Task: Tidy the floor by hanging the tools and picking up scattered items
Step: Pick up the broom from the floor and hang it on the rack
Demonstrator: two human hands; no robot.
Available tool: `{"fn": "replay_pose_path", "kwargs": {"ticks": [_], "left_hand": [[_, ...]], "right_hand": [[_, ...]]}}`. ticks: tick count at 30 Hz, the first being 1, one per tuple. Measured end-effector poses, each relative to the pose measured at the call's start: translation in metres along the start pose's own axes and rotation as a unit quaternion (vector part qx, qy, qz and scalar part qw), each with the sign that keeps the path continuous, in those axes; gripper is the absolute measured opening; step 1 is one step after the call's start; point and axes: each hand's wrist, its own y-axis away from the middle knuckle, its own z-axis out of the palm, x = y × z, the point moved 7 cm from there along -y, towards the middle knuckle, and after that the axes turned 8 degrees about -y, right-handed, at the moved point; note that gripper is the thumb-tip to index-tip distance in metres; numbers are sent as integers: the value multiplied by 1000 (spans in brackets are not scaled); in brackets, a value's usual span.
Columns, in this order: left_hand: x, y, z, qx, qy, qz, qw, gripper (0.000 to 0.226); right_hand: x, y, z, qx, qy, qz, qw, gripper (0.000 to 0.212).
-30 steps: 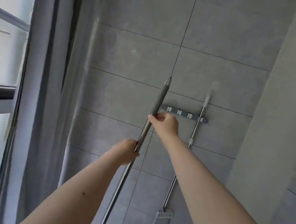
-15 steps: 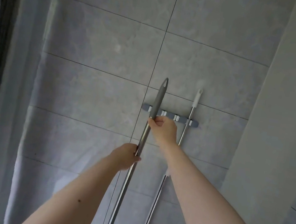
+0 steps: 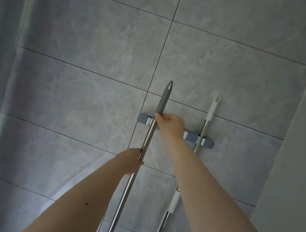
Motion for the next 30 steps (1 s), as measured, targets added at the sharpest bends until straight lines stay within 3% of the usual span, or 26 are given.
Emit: {"fn": "replay_pose_path", "kwargs": {"ticks": [10,14,22,26,30], "left_hand": [[-8,-70,10,-40,71,1,997,22],[-13,-93,10,-41,93,-9,995,38],[-18,-135,17,-10,-7,-38,999,44],[-27,-148,15,-30,-40,-56,997,46],[-22,-157,16,1,-95,-41,995,36]], "right_hand": [[24,-56,21,22,43,-21,999,26],[30,-72,33,23,29,-22,999,22],[45,-102,42,19,44,-19,999,23],[47,-106,44,20,47,-28,998,20],[52,-107,44,49,68,-21,996,16]]}}
